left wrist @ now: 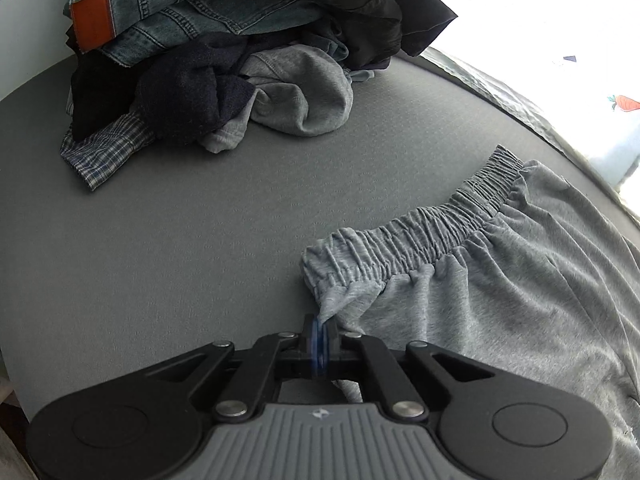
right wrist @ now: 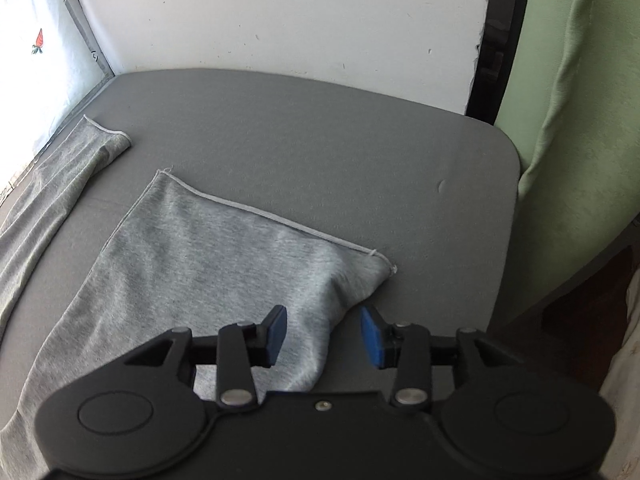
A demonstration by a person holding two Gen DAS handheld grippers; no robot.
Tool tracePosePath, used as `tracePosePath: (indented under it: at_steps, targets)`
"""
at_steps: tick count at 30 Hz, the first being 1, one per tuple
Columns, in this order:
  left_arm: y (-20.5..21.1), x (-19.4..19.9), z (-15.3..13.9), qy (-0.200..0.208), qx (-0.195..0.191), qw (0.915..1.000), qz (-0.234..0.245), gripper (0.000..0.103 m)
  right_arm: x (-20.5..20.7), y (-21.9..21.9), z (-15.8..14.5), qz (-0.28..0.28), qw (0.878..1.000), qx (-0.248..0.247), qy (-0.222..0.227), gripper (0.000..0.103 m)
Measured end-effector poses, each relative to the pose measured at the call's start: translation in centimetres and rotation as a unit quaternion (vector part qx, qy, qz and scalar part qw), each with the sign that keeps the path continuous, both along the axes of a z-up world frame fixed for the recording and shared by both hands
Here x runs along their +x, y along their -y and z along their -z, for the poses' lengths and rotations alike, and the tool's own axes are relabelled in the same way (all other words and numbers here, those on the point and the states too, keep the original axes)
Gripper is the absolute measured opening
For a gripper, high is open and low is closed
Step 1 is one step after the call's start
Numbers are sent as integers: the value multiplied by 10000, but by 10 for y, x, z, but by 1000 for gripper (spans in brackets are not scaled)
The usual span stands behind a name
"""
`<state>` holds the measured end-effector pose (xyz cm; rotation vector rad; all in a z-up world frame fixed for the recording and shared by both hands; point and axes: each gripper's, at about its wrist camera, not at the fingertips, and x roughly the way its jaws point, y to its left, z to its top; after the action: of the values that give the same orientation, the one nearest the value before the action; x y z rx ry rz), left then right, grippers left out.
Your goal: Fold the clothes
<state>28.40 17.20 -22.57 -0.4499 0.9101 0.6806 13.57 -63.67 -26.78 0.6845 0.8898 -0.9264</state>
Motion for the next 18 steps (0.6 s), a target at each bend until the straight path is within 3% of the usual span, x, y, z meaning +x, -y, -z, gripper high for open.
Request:
tracePosePath:
  at_steps: [4,8,10,14,18]
  targets:
    - [0,5,4,-38,-230,9997,-110,6,1,8,8,274,9988,368,198,37]
    - [6,11,7,-258,-88,9996,-76,6,5,0,8,75,9999,115,-89,22]
    - [6,12,6,-384,8,9993,-24,7,6,-6,5,-97,9997,-41,-213,21]
    - [4,3,-8,-262,-44,9996,-36,19,7,-20,-5,-377,9980,-372,-360,23]
    - [14,-7,-31,61,-57,10000,2,24,5,-43,-21,-555,9972,-503,28,18]
